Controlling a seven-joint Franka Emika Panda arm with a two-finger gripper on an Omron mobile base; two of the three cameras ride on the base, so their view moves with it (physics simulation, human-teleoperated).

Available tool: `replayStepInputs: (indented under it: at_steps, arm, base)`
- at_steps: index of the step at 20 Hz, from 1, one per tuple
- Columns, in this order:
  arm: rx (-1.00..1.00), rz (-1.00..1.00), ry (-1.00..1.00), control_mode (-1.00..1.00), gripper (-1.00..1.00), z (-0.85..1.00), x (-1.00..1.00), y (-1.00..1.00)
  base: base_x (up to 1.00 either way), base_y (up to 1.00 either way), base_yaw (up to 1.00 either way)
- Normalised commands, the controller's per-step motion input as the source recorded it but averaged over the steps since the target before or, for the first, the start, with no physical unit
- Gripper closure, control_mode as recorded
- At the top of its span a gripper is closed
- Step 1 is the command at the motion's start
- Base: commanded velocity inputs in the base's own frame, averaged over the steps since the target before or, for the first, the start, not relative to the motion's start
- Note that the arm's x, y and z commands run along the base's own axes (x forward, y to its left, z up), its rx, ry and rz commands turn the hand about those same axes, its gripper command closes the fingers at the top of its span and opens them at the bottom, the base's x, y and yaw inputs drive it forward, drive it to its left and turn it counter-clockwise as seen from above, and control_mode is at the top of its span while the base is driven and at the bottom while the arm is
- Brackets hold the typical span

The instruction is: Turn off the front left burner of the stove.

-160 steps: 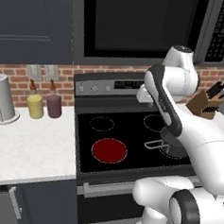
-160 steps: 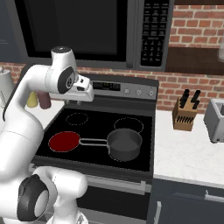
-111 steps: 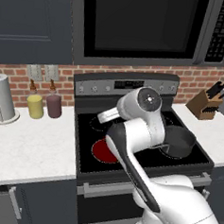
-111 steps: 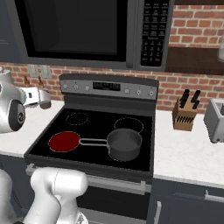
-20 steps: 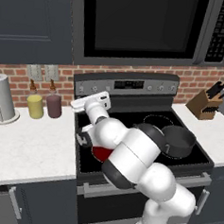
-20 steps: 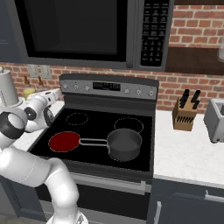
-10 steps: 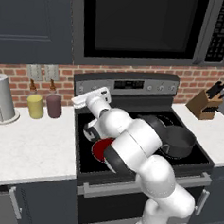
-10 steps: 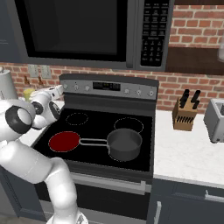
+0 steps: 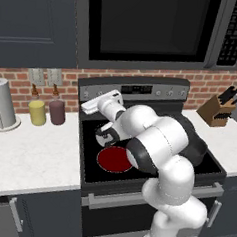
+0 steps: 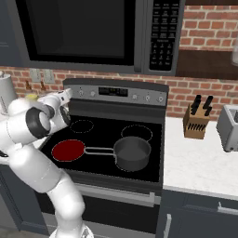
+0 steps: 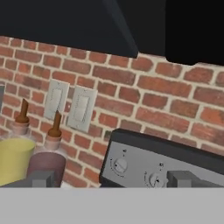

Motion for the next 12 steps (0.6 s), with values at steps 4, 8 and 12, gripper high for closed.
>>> replayStepInputs:
  at_steps: [4,8,12]
  arm:
    - [-0.03,0.01,0.02,-1.00,-1.00,-0.02,0.02,0.00]
    - [-0.08,0.02,-0.01,-1.00,-1.00,-0.20,0.11,0.00]
    - [-0.09,0.00,-0.04,-1.00,-1.00,-0.27,0.17,0.00]
  base:
    - [0.00,0.00,0.00]
    - [0.00,0.00,0.00]
    - [0.00,0.00,0.00]
